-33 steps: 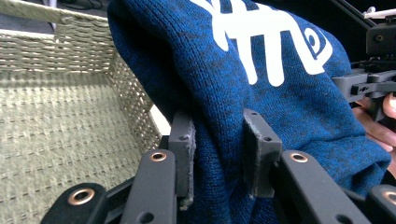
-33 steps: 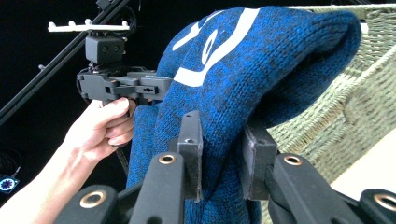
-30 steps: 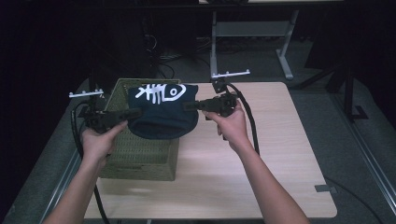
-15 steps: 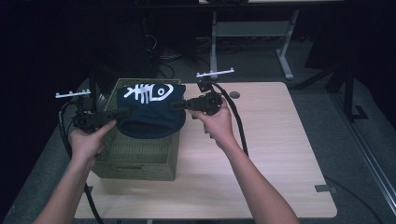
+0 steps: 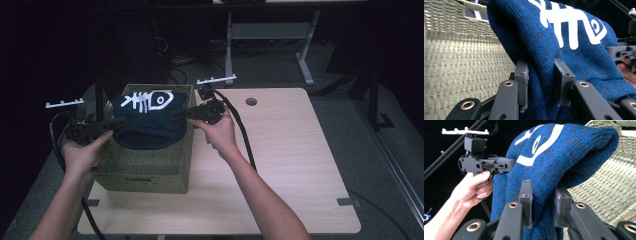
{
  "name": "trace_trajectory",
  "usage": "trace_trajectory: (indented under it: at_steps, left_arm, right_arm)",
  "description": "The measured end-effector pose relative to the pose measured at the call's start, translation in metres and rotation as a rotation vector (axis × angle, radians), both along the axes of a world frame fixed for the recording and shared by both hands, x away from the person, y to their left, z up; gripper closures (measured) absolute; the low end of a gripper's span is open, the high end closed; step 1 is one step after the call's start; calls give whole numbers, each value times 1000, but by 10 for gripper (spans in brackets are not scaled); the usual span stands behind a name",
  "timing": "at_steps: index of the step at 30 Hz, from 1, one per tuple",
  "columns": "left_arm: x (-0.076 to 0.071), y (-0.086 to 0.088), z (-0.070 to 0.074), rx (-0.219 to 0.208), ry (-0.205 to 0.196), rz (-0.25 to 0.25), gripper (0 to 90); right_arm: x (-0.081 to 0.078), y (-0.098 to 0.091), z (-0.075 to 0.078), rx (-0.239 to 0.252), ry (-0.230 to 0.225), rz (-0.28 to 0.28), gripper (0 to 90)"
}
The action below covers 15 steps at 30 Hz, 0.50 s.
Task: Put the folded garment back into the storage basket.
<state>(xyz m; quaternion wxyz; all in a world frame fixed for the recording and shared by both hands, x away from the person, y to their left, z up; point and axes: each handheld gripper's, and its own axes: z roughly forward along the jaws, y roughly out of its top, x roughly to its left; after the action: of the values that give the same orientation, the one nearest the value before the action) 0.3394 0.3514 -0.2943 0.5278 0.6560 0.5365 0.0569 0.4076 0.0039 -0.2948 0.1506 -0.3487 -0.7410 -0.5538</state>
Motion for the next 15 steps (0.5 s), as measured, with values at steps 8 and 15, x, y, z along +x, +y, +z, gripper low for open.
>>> trace_trajectory:
  at_steps: [8,15]
  left_arm:
    - [-1,11,-4,5,12,26,682]
    - [2,15,-8,18,26,44,678]
  right_arm:
    - [4,13,-6,1,7,3,729]
    - [6,22,-13,-5,20,-7,728]
